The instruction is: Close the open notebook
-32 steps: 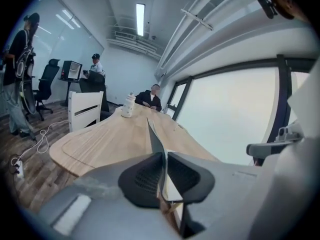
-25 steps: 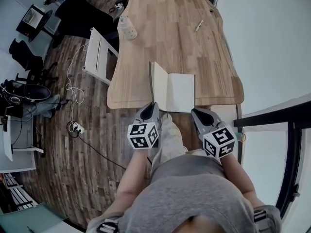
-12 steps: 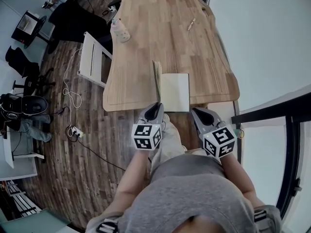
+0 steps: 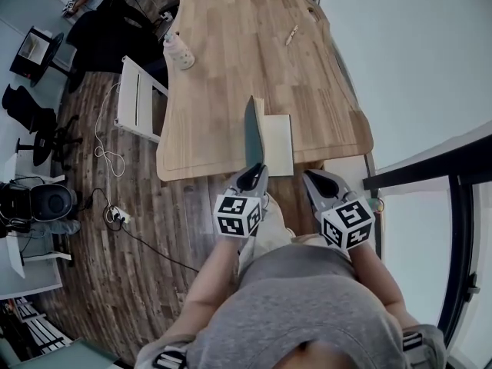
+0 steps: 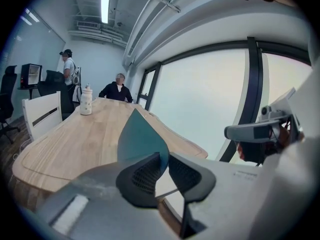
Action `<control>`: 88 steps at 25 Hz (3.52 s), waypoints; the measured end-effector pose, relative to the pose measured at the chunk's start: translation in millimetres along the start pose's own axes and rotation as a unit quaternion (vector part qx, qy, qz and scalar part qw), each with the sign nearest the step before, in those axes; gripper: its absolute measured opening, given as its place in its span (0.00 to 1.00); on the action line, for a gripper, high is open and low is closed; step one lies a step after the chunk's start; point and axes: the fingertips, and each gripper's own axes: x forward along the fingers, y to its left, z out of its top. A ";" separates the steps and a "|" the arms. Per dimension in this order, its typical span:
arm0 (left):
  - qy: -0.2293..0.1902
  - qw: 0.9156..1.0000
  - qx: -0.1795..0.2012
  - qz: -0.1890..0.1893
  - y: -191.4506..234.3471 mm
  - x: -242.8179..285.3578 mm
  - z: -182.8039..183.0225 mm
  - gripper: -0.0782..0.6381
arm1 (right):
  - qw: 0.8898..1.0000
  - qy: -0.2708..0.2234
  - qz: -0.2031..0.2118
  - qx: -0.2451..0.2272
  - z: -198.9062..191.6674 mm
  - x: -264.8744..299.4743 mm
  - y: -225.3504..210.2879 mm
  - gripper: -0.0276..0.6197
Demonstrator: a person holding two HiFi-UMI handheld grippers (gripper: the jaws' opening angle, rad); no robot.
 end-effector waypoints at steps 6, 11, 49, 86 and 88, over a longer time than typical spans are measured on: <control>0.018 1.000 -0.002 -0.023 -15.0 13.4 -9.5 0.19 | 1.000 0.000 -0.009 0.006 -2.5 -4.7 -5.0 0.05; 0.033 0.999 -0.007 -0.035 -25.0 26.4 -19.2 0.20 | 1.000 0.002 -0.015 0.011 -5.7 -5.9 -9.0 0.05; 0.138 0.989 -0.009 -0.053 -45.1 87.3 -93.3 0.25 | 0.998 0.012 -0.049 0.034 -23.3 -20.0 -28.9 0.05; -0.088 0.994 -0.050 0.034 -75.3 -199.5 -35.8 0.11 | 1.000 -0.019 0.017 -0.011 -60.8 -101.8 141.1 0.05; -0.089 0.994 -0.051 0.035 -79.8 -219.4 -41.2 0.11 | 0.999 -0.023 0.021 -0.010 -62.8 -111.1 159.0 0.05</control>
